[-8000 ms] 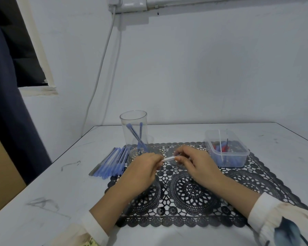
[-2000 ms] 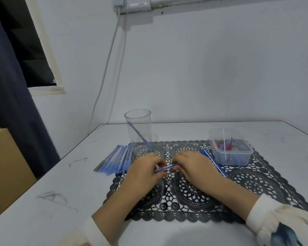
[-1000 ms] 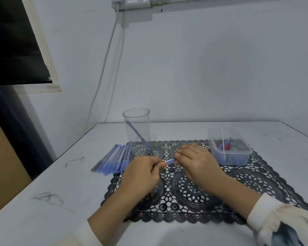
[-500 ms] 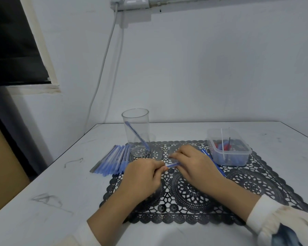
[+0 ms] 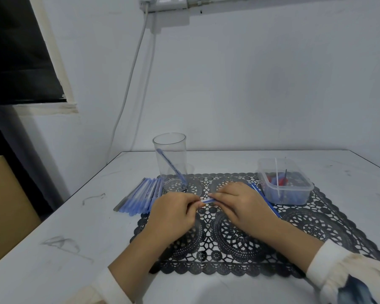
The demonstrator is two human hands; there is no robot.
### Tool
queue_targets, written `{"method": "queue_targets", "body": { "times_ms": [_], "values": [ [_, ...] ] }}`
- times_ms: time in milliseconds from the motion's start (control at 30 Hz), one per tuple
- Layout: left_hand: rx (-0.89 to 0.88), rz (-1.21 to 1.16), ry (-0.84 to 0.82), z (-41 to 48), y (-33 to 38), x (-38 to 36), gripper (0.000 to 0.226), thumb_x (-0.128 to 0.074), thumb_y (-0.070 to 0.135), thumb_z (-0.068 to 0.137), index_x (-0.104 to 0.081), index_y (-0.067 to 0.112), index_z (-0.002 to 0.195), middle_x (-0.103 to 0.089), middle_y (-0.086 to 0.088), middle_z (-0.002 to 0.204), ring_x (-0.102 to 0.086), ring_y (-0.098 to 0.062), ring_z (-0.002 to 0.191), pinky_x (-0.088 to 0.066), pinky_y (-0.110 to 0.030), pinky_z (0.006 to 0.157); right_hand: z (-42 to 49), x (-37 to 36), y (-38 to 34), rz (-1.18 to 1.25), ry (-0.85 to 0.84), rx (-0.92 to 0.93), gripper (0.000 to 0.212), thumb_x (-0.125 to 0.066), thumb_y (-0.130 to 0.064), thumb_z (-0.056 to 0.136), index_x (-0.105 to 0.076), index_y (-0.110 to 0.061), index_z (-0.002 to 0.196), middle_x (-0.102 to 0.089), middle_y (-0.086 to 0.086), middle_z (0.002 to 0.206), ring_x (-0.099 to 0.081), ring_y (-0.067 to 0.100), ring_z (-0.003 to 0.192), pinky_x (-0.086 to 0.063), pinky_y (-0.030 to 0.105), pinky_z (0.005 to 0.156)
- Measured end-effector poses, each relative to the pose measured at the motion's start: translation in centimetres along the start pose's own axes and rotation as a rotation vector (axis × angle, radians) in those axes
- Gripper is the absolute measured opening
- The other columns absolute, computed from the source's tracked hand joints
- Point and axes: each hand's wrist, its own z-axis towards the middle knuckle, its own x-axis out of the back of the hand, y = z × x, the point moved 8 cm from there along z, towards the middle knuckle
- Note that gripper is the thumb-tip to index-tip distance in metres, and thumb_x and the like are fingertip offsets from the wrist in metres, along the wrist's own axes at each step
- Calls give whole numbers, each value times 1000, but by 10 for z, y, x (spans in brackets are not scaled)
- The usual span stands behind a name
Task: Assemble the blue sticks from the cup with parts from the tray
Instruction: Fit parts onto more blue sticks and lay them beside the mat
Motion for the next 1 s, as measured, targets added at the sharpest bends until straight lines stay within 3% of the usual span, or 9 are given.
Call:
{"method": "queue_targets", "body": {
  "times_ms": [133, 333, 633, 1000],
  "values": [
    [-3, 20, 10, 1, 0, 1, 27, -47, 42, 93, -65, 34, 111, -70, 13, 94, -62, -4, 84, -50, -24, 78, -1, 6, -1, 0, 79, 37, 28, -51, -20, 85, -72, -9, 98, -68, 2, 83, -62, 19, 73, -52, 29, 67],
    [25, 25, -6, 2, -5, 1, 28, -45, 43, 94, -65, 34, 112, -70, 12, 89, -60, -5, 79, -48, -22, 66, -2, 9, 5, -16, 139, 30, 23, -64, -11, 79, -72, -11, 100, -66, 2, 87, -54, 12, 80, -50, 26, 68],
    [-33, 7, 30, 2, -2, 5, 26, -47, 40, 93, -67, 32, 109, -71, 10, 95, -62, -7, 86, -50, -27, 77, 1, 1, 4, 28, -15, -40, 33, -46, -18, 84, -69, -8, 105, -62, 3, 87, -59, 17, 74, -52, 28, 63],
    [-93, 25, 72, 3, -4, 8, 25, -49, 37, 93, -68, 30, 108, -70, 12, 92, -60, -7, 84, -46, -23, 70, 1, -5, 7, 4, -111, -88, 33, -38, -26, 87, -68, -13, 94, -59, -4, 82, -56, 9, 72, -49, 20, 57]
  ]
}}
